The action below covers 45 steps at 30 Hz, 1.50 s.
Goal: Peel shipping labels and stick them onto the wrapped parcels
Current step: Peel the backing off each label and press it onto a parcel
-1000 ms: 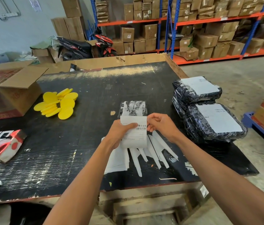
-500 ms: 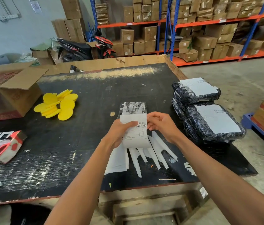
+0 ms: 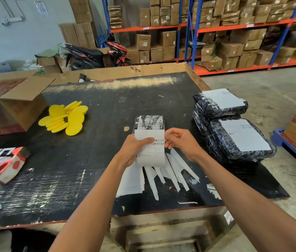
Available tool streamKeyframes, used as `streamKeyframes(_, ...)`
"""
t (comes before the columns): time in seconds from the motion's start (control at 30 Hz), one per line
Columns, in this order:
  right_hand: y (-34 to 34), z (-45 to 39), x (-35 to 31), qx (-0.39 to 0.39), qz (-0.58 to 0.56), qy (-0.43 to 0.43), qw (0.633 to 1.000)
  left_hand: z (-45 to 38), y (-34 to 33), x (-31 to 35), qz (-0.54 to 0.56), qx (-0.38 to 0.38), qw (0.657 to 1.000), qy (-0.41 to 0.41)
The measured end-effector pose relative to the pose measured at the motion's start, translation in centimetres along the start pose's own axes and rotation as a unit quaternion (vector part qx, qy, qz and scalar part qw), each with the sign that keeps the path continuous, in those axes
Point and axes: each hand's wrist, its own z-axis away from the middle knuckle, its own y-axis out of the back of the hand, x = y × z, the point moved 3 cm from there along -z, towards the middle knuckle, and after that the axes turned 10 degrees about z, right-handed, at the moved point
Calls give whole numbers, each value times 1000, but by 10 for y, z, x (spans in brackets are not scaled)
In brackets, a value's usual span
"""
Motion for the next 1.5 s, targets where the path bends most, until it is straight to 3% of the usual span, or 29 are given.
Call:
streamKeyframes(0.4,-6,1,-8,-53,-64,-34,996,2,-2,-2,57,-61,995,62)
streamKeyframes(0.53,-7,-3,-12,-31,-55,-24,998,-1,-11,3,-54,-6,998,-41)
streamKeyframes(0.63,-7,-5,-14,-3,-33,-14,999,-2,-17,11,-192,99,961,-174)
streamKeyframes(0.67,-7,-6,-14,7,-22,-10,1000,-2,-20,14,-202,109,950,-213)
streamKeyframes(0.73,-6,-8,-15,19,-3,5,1000,-1,-27,21,-167,60,955,-239)
streamKeyframes(0.83,-6,-10,-18,26,27,28,999,1,-36,28,-146,6,965,-218)
streamKeyframes(1.03,-3,-10,-18,29,90,52,994,0,-38,32,-148,7,969,-198)
streamKeyframes(1.2,-1,-10,-15,47,113,41,992,0,-39,29,-62,6,986,-158)
streamKeyframes(1.37,3,-10,-5,99,21,-3,995,-4,-35,23,152,34,987,-48)
streamKeyframes(1.5,0,-9,-3,88,-38,-24,995,-5,-32,18,142,37,988,-54)
